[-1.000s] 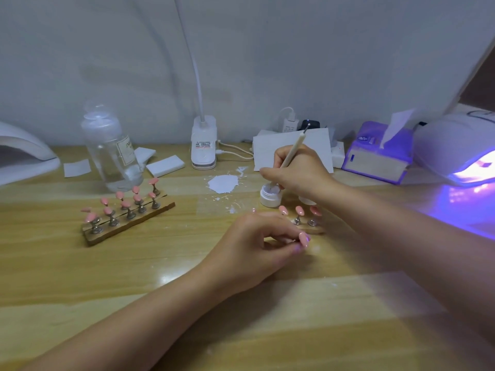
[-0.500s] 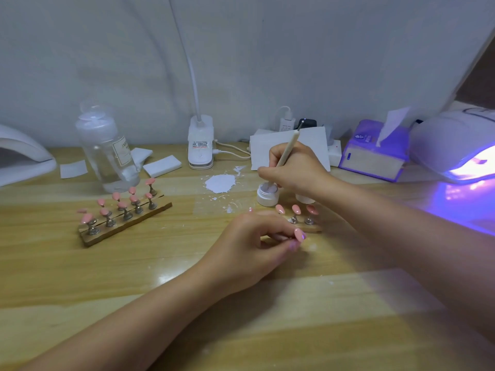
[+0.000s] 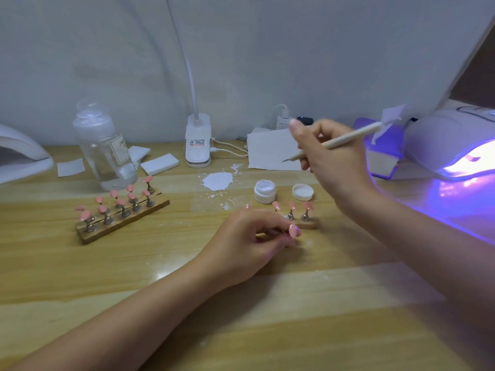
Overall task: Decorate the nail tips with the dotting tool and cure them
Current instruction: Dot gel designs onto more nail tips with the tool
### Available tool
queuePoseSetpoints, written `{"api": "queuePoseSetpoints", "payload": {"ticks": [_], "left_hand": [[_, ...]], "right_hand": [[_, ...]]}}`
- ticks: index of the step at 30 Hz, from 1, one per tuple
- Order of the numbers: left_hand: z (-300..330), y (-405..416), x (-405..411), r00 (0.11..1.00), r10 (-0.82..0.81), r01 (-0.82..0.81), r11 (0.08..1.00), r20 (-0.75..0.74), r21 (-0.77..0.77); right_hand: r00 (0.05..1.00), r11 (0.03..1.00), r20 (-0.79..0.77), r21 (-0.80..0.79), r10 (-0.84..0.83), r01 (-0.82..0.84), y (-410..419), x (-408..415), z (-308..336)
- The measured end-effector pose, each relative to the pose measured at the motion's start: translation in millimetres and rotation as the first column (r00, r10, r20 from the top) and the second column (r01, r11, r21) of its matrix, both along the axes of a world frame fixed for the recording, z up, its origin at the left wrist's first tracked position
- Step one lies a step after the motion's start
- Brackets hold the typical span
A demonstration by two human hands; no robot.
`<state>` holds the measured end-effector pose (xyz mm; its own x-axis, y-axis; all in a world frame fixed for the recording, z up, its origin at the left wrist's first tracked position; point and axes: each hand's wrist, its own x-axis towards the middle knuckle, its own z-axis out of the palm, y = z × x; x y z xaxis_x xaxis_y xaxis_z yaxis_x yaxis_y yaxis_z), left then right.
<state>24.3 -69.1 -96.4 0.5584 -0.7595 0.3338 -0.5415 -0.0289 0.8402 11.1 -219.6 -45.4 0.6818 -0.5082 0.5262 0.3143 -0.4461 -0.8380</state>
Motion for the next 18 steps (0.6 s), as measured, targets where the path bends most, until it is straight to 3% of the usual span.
{"api": "queuePoseSetpoints", "payload": {"ticks": [6, 11, 18], "left_hand": [[-0.8, -0.7, 0.6, 0.998, 0.028, -0.028, 1.0, 0.062, 0.011], [-2.2, -0.3, 0.7, 0.995, 0.052, -0.054, 0.998, 0.089, 0.019], [-4.2, -2.3, 2.6, 0.989, 0.067, -0.071, 0.997, 0.13, 0.024]], "right_hand": [[0.992, 0.94, 0.057, 0.318, 0.112, -0.124, 19.5, -56.9, -28.7], [0.996, 0.973, -0.007, 0.212, 0.091, -0.088, 23.0, -62.2, -39.7], [0.984, 0.958, 0.018, 0.224, 0.179, -0.179, 26.2, -61.9, -39.8]]}}
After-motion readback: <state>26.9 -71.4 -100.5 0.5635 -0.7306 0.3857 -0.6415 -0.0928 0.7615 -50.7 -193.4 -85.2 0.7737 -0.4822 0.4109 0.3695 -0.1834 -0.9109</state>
